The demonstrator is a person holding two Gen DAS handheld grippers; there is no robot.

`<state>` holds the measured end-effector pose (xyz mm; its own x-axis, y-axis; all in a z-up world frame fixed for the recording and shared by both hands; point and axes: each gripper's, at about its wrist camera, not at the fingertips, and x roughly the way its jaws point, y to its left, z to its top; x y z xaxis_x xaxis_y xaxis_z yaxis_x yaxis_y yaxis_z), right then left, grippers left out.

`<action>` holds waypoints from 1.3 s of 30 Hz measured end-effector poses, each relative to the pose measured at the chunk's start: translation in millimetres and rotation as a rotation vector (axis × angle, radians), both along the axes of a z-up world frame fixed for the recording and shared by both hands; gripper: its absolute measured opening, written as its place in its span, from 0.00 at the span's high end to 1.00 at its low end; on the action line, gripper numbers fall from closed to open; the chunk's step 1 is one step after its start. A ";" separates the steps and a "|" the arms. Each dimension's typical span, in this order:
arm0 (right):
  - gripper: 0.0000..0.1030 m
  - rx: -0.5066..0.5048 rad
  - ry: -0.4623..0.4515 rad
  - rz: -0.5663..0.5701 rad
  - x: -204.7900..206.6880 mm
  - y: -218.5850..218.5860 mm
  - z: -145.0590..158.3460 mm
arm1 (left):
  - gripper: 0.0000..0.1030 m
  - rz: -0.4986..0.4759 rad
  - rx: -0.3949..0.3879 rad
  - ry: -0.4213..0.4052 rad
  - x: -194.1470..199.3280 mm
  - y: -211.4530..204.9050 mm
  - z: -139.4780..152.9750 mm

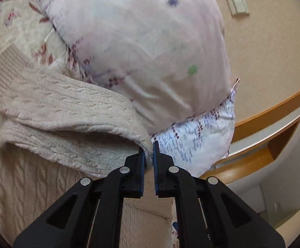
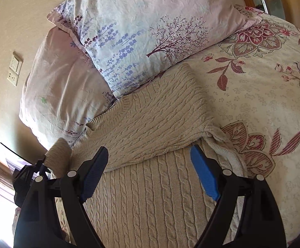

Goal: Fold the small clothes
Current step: 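Fold the grasped sleeve and side across the body with the left gripper, then lay the folded side flat and open the left gripper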

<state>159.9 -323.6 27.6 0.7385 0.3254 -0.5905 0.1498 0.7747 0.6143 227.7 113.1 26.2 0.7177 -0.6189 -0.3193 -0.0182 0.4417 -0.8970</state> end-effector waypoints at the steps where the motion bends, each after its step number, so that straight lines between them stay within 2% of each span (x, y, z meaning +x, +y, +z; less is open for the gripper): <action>1: 0.19 -0.002 -0.001 0.000 -0.9 -0.6 -0.1 | 0.94 -0.014 0.003 0.041 2.0 -11.1 -12.2; 4: 0.19 -0.009 0.003 -0.002 -2.2 -1.4 -2.5 | 0.93 -0.023 -0.023 0.152 1.1 -30.1 -48.2; 7: 0.19 -0.004 0.014 -0.001 -2.2 -2.0 -7.8 | 0.92 -0.029 -0.057 0.207 -0.2 -31.6 -66.6; 9: 0.19 -0.002 0.021 -0.003 -1.1 -1.6 -11.0 | 0.86 -0.017 -0.102 0.219 -1.5 -22.5 -69.1; 11: 0.19 0.002 0.023 -0.001 -1.3 -1.1 -13.5 | 0.74 0.028 -0.137 0.224 -3.1 -7.4 -67.3; 13: 0.19 0.006 0.023 0.001 -1.0 -0.4 -14.8 | 0.70 0.085 -0.145 0.226 -3.2 11.1 -63.4; 19: 0.19 0.004 0.021 0.003 -1.7 -1.0 -13.3 | 0.70 0.262 -0.188 0.268 -11.7 68.5 -66.9; 23: 0.19 0.000 0.013 0.001 -4.2 -2.2 -10.7 | 0.74 0.338 -0.206 0.265 -14.0 87.6 -65.8; 24: 0.19 -0.001 0.011 0.001 -5.1 -2.8 -10.3 | 0.76 0.344 -0.201 0.254 -12.7 88.5 -62.8; 25: 0.19 -0.002 0.009 0.002 -5.7 -3.4 -10.2 | 0.89 0.337 -0.191 0.234 -10.0 86.6 -57.7; 26: 0.19 -0.004 0.006 0.001 -6.4 -3.8 -10.1 | 0.93 0.318 -0.174 0.208 -6.1 81.8 -50.9; 29: 0.19 -0.011 -0.002 -0.005 -9.4 -6.6 -9.6 | 0.93 0.244 -0.090 0.105 6.6 54.0 -21.5; 33: 0.19 -0.012 -0.015 -0.018 -12.1 -11.4 -8.9 | 0.93 0.104 0.103 -0.047 25.7 -17.1 21.7; 35: 0.19 -0.012 -0.022 -0.024 -13.7 -14.1 -8.5 | 0.93 -0.015 0.233 -0.106 35.4 -64.9 38.3; 37: 0.19 -0.012 -0.026 -0.034 -15.7 -17.7 -8.6 | 0.92 -0.188 0.394 -0.144 40.7 -121.2 46.1; 39: 0.19 -0.009 -0.024 -0.049 -17.3 -22.1 -9.5 | 0.81 -0.361 0.547 -0.148 38.3 -174.0 36.6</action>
<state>142.5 -345.8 18.1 0.7674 0.2839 -0.5749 0.1725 0.7722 0.6116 266.0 -60.9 62.8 0.5563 -0.6052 -0.5694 0.3216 0.7887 -0.5240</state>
